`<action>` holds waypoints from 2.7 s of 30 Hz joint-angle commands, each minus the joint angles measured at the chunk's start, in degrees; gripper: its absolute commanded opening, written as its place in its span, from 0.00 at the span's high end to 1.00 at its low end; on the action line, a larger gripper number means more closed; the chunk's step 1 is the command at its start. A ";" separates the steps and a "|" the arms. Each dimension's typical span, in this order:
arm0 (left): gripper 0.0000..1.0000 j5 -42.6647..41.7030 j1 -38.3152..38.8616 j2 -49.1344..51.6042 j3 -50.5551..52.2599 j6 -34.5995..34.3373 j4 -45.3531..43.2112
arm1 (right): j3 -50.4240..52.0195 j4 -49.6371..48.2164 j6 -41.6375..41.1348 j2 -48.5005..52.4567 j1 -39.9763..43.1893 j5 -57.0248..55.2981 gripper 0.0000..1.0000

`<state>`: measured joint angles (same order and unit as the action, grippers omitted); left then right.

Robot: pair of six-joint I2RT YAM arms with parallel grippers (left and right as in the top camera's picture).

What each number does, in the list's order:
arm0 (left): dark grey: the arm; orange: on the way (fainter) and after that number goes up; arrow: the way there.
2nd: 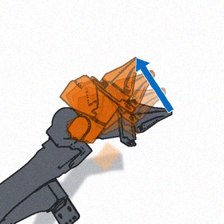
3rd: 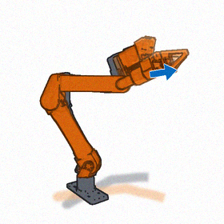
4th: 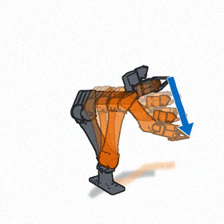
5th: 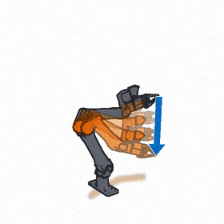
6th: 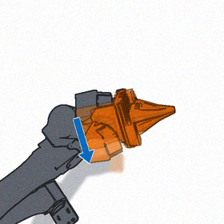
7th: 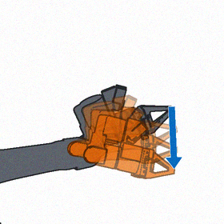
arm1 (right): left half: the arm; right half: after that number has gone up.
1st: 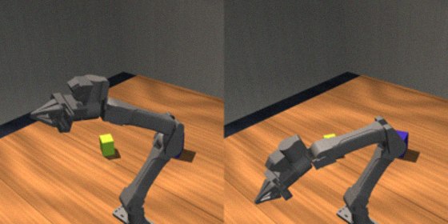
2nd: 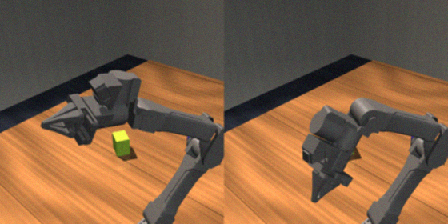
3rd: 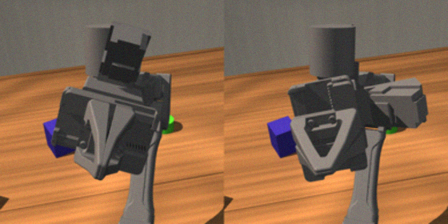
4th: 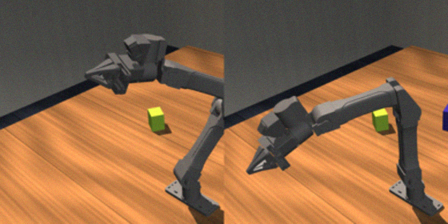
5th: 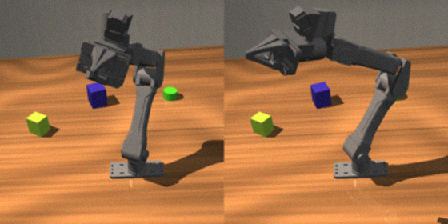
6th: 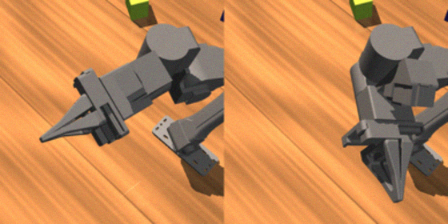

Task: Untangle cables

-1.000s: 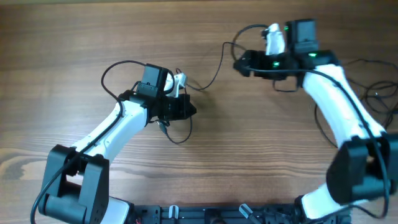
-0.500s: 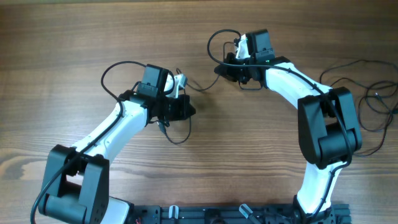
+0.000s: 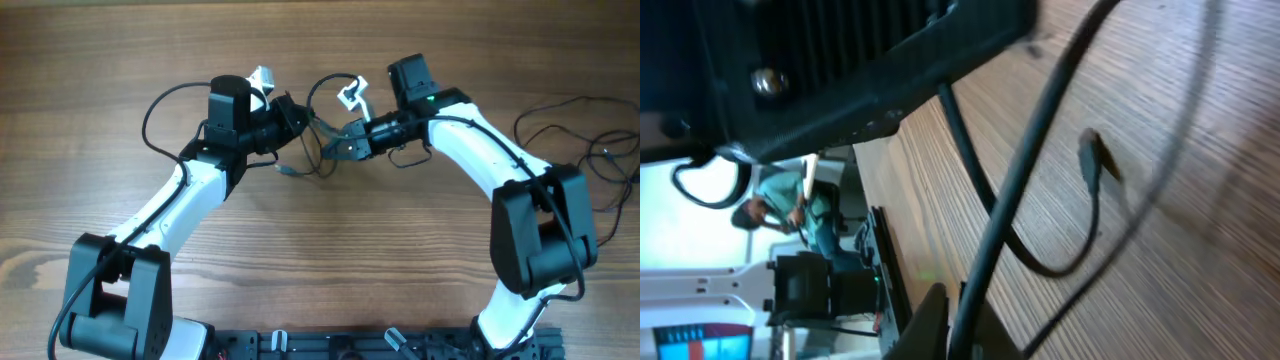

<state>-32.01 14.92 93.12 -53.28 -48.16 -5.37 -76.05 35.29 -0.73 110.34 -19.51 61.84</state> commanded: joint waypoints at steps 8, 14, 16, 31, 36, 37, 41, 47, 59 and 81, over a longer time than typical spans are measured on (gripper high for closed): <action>0.96 -6.95 -0.04 -0.17 -0.37 -11.02 0.09 | 0.04 -2.64 0.50 -0.70 -2.19 -3.67 0.87; 0.96 0.20 -1.57 -0.17 -0.37 -6.47 7.58 | 0.04 -2.64 0.50 -0.70 -2.19 -4.09 0.86; 0.96 0.15 -1.81 -0.17 -0.37 -6.08 8.22 | 0.04 -2.64 0.48 -0.70 -2.19 -5.79 0.86; 0.96 -7.15 -1.53 -0.17 -0.37 -8.28 5.18 | 0.04 -2.99 0.33 -0.70 -2.21 -10.45 0.73; 0.74 -6.95 -1.55 -0.17 -0.37 -9.29 5.16 | 0.04 -3.08 -0.92 -0.70 -2.19 -10.43 0.93; 0.73 -6.93 -1.55 -0.17 -0.37 -9.27 5.16 | 0.04 -3.10 -0.92 -0.70 -2.19 -10.45 0.95; 0.54 -6.93 -1.77 -0.17 -0.37 -4.81 6.32 | 0.04 -2.45 -1.05 -0.70 -2.19 -14.01 0.96; 0.45 4.20 -10.71 -0.17 -0.37 11.06 26.97 | -3.43 1.62 -4.00 -9.66 6.67 -26.38 0.96; 0.43 11.52 -12.55 -0.17 -0.37 17.94 32.26 | -5.18 1.64 -26.21 -26.16 50.31 -29.73 0.96; 0.43 11.52 -12.52 -0.17 -0.37 19.47 35.36 | -4.98 14.95 -26.27 -12.72 72.19 -20.90 0.00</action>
<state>-20.84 2.24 93.03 -53.84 -30.02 30.02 -80.75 47.97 -27.20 97.17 48.80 42.33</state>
